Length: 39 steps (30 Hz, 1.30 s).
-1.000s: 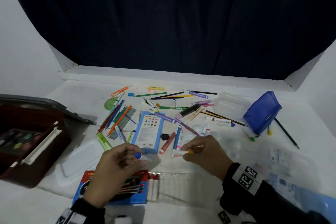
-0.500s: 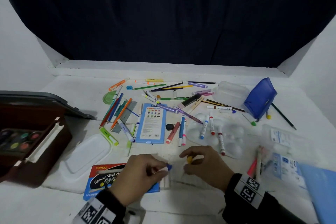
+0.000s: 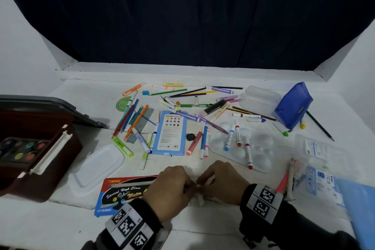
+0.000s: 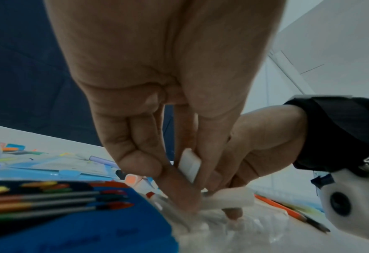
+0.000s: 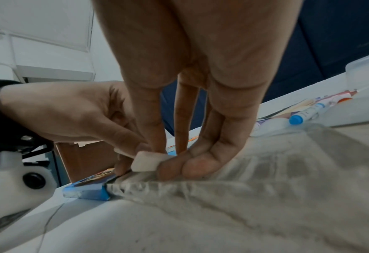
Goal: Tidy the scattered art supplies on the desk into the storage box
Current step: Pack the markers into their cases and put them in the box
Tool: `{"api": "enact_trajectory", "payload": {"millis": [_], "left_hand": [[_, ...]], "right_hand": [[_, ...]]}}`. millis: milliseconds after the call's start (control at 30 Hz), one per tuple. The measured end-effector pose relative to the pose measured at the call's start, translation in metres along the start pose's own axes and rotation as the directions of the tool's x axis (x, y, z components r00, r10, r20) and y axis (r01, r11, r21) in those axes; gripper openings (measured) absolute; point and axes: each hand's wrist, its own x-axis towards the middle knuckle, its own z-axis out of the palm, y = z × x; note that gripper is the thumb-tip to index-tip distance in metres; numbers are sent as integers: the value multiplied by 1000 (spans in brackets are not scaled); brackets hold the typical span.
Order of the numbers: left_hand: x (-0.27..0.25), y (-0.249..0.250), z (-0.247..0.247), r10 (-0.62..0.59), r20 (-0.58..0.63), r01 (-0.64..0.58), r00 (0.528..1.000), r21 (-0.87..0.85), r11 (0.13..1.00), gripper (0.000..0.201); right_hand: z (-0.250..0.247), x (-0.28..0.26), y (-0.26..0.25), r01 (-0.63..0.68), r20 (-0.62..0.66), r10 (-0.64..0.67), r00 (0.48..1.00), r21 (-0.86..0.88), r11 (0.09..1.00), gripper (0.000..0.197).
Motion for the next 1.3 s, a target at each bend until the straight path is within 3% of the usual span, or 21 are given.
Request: {"api": "enact_trajectory", "payload": {"millis": [433, 833, 1000, 1100, 1300], "left_hand": [[-1, -8, -13, 31, 178, -50, 984, 100, 994, 39], [8, -9, -6, 42, 68, -59, 997, 266, 962, 35], [10, -10, -6, 52, 56, -65, 997, 271, 960, 39], [11, -9, -4, 48, 47, -59, 998, 291, 955, 38], [11, -7, -6, 33, 71, -54, 997, 304, 951, 37]], "right_hand": [[3, 5, -6, -15, 55, 23, 998, -138, 990, 26], [8, 7, -4, -42, 69, 52, 996, -146, 988, 31], [10, 9, -1, -70, 45, 78, 996, -167, 983, 23], [15, 9, -2, -82, -9, 82, 997, -221, 972, 23], [18, 8, -8, -94, -93, 61, 994, -422, 901, 40]]}}
